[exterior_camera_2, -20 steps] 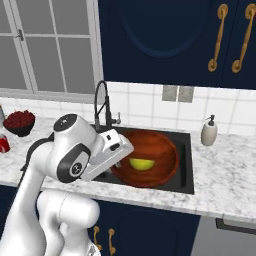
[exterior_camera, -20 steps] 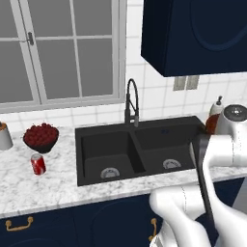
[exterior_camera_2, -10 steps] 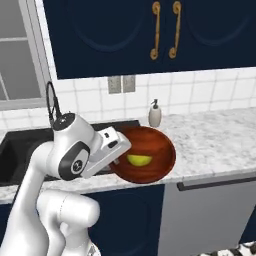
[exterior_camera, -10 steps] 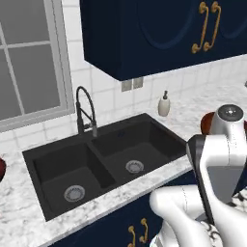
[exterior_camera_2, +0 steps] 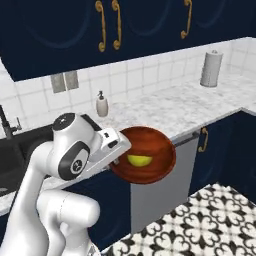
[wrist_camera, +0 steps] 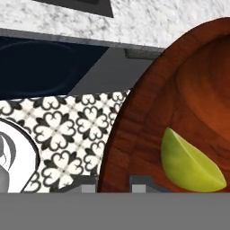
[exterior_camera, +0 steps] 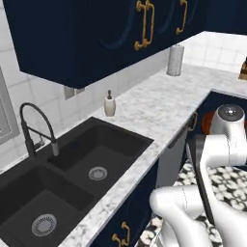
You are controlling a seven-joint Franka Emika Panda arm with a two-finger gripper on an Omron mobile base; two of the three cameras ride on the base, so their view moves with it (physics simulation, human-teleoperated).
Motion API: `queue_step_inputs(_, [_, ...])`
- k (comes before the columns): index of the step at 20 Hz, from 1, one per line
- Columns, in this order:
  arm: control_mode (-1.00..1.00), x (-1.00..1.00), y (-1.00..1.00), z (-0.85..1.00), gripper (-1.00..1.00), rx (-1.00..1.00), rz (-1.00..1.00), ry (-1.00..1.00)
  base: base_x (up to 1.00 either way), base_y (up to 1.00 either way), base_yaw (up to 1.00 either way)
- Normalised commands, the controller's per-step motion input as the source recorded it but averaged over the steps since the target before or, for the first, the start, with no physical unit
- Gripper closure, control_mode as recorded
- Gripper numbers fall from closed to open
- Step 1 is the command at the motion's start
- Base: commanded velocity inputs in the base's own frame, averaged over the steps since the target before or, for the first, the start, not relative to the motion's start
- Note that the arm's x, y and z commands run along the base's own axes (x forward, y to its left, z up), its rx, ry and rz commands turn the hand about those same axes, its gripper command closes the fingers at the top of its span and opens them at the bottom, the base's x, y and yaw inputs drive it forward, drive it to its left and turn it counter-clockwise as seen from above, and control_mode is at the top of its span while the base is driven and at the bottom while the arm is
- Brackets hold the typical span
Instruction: Pick the lemon wedge from the sink and place it in the bowl. Then pick the bowl and place it in the microwave. Then close the microwave door and press the start button.
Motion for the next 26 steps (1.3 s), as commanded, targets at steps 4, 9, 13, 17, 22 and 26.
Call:
queue_step_inputs(4, [1.00, 0.00, 0.00, 0.00, 1.00, 0.00, 0.00, 0.00, 0.00, -0.58, -0.64])
queue_step_inputs(9, [1.00, 0.00, 0.00, 0.00, 1.00, 0.00, 0.00, 0.00, 0.00, -0.81, -0.49])
queue_step_inputs(13, [1.00, 0.00, 0.00, 0.00, 1.00, 0.00, 0.00, 0.00, 0.00, -1.00, -0.30])
queue_step_inputs(17, [1.00, 0.00, 0.00, 0.00, 1.00, 0.00, 0.00, 0.00, 0.00, -1.00, -0.30])
queue_step_inputs(22, [1.00, 0.00, 0.00, 0.00, 1.00, 0.00, 0.00, 0.00, 0.00, -0.99, -0.36])
queue_step_inputs(26, [1.00, 0.00, 0.00, 0.00, 1.00, 0.00, 0.00, 0.00, 0.01, -0.88, -0.40])
